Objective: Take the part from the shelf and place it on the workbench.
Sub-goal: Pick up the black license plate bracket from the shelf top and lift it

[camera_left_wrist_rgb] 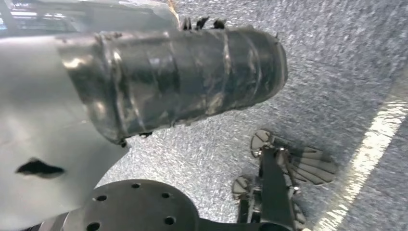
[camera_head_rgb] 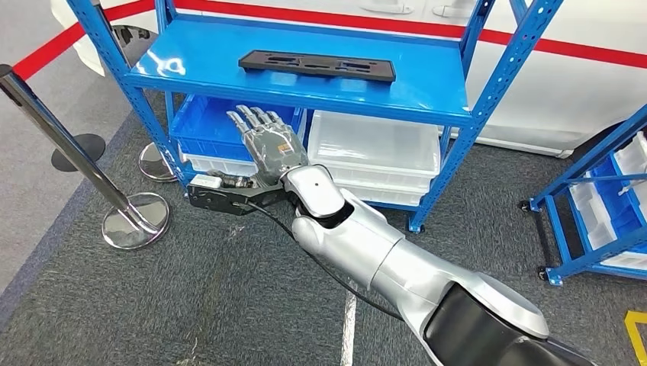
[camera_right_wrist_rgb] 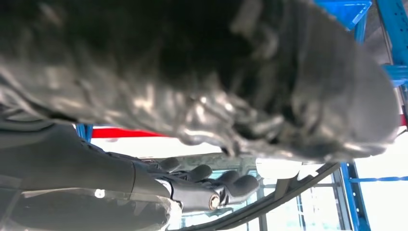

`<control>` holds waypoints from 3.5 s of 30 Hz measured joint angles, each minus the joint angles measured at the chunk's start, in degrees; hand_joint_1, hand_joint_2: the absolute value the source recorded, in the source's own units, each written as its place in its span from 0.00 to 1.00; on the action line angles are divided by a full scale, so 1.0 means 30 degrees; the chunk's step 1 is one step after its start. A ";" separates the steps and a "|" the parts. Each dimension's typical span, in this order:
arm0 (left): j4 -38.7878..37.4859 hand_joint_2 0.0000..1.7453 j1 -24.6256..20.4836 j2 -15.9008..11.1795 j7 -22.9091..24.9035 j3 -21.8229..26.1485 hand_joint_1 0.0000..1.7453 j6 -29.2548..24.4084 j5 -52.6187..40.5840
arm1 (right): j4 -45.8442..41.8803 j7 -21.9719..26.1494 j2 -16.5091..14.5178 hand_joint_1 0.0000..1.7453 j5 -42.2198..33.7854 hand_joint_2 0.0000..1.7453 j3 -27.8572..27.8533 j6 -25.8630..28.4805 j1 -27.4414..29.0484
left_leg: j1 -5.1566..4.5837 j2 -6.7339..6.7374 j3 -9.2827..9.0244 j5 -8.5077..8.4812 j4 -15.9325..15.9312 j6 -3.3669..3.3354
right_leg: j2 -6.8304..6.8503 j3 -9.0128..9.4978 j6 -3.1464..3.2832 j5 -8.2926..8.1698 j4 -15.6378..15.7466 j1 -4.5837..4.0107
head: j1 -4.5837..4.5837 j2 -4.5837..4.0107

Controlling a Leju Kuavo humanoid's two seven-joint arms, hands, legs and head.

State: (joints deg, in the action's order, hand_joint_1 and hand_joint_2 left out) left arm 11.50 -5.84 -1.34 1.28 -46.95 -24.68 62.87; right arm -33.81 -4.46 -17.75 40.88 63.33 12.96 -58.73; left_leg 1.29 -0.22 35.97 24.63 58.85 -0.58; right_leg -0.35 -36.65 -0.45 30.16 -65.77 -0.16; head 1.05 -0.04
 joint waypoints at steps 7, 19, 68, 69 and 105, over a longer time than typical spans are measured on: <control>0.0000 0.00 -0.0008 0.0002 -0.0005 -0.0009 0.00 -0.0002 -0.0002 | -0.0002 -0.0005 0.0140 0.00 0.0047 0.00 0.0001 -0.0005 0.0158 | -0.0113 -0.0134 -0.0658 0.0488 -0.0005 -0.0058 | -0.0005 -0.0777 0.0345 -0.1788 0.0339 -0.0047 | -0.0009 0.0000; 0.0000 0.00 -0.0015 0.0016 -0.0020 -0.0107 0.00 0.0064 -0.0042 | -0.0022 -0.0074 0.0189 0.00 0.0410 0.00 0.0005 -0.0005 0.0146 | 0.0018 -0.0036 0.1961 0.2261 0.4772 0.0986 | 0.0042 0.0764 0.1003 -0.2033 0.2770 0.0050 | 0.0126 0.0000; 0.0000 0.00 -0.0028 -0.0089 -0.0033 -0.0408 0.00 0.0071 -0.0206 | -0.0038 -0.0104 0.0696 0.00 0.0905 0.00 0.0005 -0.0169 0.0450 | 0.0028 -0.0133 -0.0729 0.0654 0.0005 -0.0026 | -0.0041 -0.1026 0.0201 -0.1875 0.0235 0.0184 | 0.0100 0.0000; 0.0000 0.00 -0.0036 -0.0086 -0.0038 -0.0408 0.00 0.0095 -0.0206 | -0.0044 -0.0106 0.0696 0.00 0.0940 0.00 0.0005 -0.0168 0.0423 | 0.0000 -0.0148 -0.0779 0.0725 0.0014 0.0061 | -0.0050 -0.0543 0.0280 -0.2208 0.1268 0.0131 | 0.0100 0.0000; 0.0000 0.00 -0.0052 -0.0109 -0.0133 -0.0417 0.00 0.0293 -0.0224 | -0.0156 -0.0115 0.0976 0.00 0.1242 0.00 0.0000 -0.0397 0.0494 | 0.0052 -0.0060 -0.0784 0.0942 0.0061 0.0675 | -0.0099 0.0332 0.0675 -0.2084 0.2467 0.0015 | 0.0218 0.0000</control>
State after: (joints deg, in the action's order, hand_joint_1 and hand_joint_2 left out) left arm 11.50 -6.00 -1.67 0.89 -48.20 -23.80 62.19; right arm -34.28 -4.81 -14.82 44.61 63.32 11.76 -57.25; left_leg 1.44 -0.40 33.62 27.45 59.03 1.45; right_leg -0.64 -35.65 1.57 23.91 -58.37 -0.12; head 1.71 -0.04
